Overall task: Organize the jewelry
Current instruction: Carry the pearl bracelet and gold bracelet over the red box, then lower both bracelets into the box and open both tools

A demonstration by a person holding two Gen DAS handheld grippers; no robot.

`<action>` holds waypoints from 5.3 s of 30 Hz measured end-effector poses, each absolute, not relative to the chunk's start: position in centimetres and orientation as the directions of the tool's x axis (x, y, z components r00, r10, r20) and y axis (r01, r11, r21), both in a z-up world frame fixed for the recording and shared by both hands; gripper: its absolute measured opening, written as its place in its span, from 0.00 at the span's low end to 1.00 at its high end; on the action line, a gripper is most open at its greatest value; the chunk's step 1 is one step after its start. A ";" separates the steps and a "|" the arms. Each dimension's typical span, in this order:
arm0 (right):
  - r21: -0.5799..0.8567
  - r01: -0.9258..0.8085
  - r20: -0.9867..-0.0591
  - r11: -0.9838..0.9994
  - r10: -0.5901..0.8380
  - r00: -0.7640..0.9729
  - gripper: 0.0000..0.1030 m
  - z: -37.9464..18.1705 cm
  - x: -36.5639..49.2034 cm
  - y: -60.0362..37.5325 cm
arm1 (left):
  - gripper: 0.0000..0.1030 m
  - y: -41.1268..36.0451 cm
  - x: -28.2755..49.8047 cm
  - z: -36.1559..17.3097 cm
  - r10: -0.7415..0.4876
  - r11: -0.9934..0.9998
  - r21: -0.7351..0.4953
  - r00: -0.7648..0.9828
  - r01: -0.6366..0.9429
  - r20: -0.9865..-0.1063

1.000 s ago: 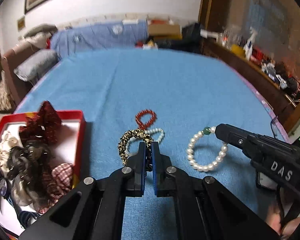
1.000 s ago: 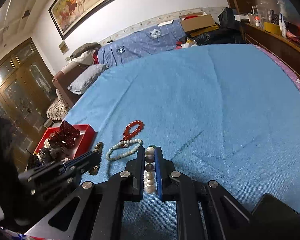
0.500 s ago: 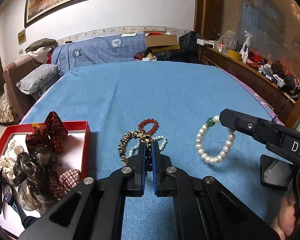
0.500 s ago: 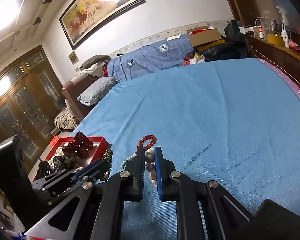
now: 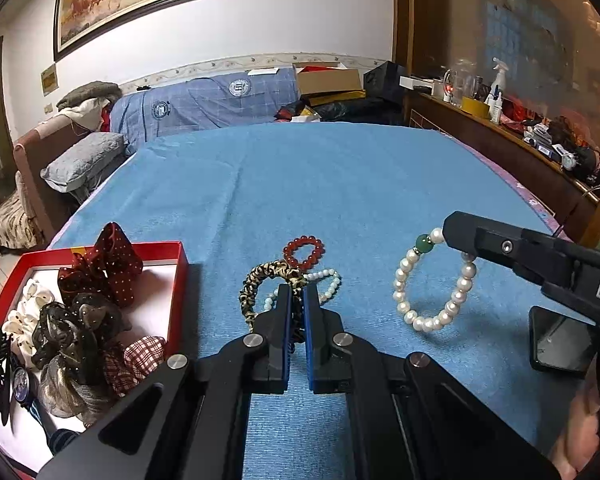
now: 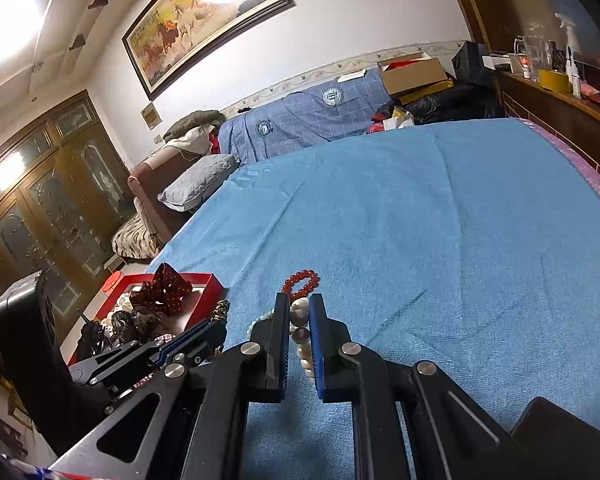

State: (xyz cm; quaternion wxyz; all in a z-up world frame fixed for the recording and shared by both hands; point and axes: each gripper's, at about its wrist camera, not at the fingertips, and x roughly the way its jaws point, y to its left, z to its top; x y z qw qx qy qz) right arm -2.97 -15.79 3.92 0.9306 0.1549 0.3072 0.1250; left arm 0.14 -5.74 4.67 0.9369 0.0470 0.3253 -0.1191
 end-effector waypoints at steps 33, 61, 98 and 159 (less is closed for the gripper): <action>0.400 -0.103 -0.533 0.911 0.323 0.782 0.10 4.1 -6.5 -15.9 | 0.05 -4.4 -5.5 6.2 -0.119 0.971 0.101 0.807 0.216 -0.578; 0.316 -0.431 -0.550 0.845 0.533 0.643 0.11 6.7 -7.8 0.3 | 0.05 13.0 -8.2 7.1 0.065 0.996 -0.005 0.808 -0.084 -0.586; 0.072 -0.436 -0.713 0.897 0.352 0.606 0.11 -0.1 -4.2 9.5 | 0.05 18.1 -4.8 2.4 0.101 0.983 -0.042 0.711 -0.180 -0.696; 0.128 -0.408 -0.703 0.904 0.373 0.606 0.30 -0.2 -3.3 6.7 | 0.20 16.8 -4.1 2.4 0.172 0.980 0.049 0.698 -0.193 -0.695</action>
